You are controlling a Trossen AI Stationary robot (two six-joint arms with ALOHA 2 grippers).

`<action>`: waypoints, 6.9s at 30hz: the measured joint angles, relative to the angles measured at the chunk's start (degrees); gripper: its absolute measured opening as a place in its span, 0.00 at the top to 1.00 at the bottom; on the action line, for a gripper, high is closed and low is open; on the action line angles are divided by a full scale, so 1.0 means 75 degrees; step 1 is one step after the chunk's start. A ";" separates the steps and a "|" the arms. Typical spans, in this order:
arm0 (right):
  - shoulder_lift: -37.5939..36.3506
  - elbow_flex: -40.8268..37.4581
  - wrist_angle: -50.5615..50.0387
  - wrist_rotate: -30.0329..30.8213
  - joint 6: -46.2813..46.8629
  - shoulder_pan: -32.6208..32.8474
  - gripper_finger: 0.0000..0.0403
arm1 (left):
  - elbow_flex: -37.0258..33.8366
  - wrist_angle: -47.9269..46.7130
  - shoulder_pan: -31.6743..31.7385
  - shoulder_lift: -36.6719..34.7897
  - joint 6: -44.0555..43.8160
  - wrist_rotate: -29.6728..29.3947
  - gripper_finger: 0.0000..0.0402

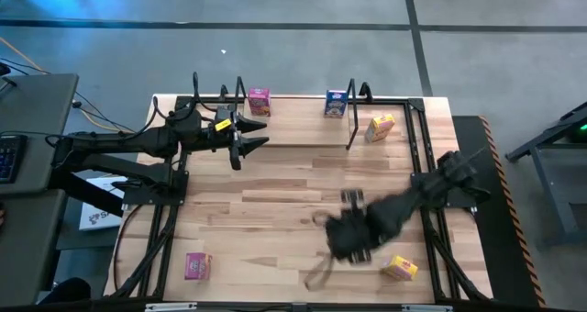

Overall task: Stack cereal on shelf
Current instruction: Put the blue cereal box aligned with the other blue cereal box on the shelf, then put the top yellow cereal box on the shelf

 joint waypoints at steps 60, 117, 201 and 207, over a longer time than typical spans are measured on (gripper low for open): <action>0.1612 0.1414 -0.0271 -0.0921 -0.6889 -0.8004 0.71 | 0.0000 -0.0003 -0.0005 0.0023 -0.0182 -0.0230 0.48; 0.1597 0.0438 0.0637 -0.0764 -0.6843 -0.8160 0.68 | 0.0000 0.0006 0.0001 0.0023 0.0005 -0.0286 0.48; -0.7033 -0.6984 0.6221 0.1782 0.4721 -0.6024 0.37 | -0.0003 0.0137 0.0613 0.0014 0.0603 -0.1874 0.48; -0.6354 -0.6984 0.4918 0.1261 0.6855 -0.7537 0.37 | -0.0003 -0.0056 0.1435 0.0013 -0.0051 -0.1480 0.48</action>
